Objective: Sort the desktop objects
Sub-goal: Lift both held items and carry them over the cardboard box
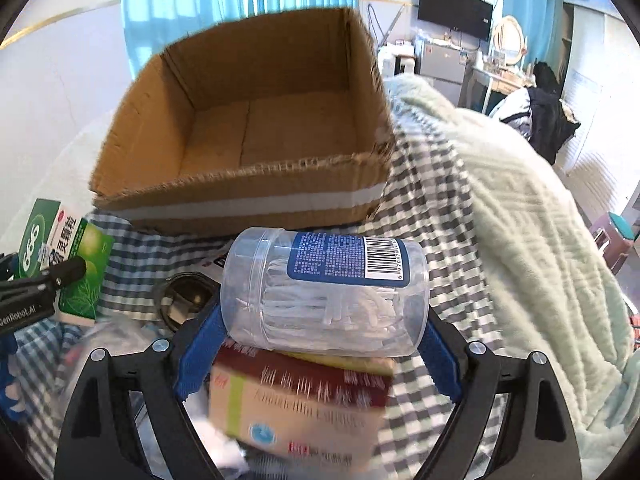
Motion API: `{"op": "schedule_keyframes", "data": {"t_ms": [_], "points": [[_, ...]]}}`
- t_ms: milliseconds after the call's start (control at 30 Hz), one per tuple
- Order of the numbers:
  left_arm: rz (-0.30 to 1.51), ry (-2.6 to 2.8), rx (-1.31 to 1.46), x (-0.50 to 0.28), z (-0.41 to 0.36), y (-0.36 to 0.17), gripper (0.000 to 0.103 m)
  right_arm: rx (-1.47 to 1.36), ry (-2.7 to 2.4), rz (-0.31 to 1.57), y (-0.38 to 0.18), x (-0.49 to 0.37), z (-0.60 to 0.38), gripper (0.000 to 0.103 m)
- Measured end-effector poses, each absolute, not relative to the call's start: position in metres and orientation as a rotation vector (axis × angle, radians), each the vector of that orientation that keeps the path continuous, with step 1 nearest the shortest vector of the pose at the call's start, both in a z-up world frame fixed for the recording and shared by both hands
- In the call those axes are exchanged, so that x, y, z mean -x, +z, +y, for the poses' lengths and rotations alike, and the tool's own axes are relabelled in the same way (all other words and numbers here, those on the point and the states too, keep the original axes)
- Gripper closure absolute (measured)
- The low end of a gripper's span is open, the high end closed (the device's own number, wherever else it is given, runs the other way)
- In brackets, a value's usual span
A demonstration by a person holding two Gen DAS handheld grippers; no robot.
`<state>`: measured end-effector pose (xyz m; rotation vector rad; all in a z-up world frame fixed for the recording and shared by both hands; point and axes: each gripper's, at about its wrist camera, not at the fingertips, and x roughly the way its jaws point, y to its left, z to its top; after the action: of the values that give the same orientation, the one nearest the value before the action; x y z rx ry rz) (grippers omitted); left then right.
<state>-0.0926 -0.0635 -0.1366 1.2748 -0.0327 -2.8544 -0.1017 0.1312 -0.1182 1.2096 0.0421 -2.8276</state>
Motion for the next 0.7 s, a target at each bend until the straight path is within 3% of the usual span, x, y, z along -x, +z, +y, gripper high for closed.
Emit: {"op": "schedule_keyframes", "data": {"t_ms": [700], "points": [[0.054,-3.076,-0.625,0.029,-0.039,0.003,0.025,-0.573,-2.915,0.031,0.015,0.017,0.122,0.015]]}}
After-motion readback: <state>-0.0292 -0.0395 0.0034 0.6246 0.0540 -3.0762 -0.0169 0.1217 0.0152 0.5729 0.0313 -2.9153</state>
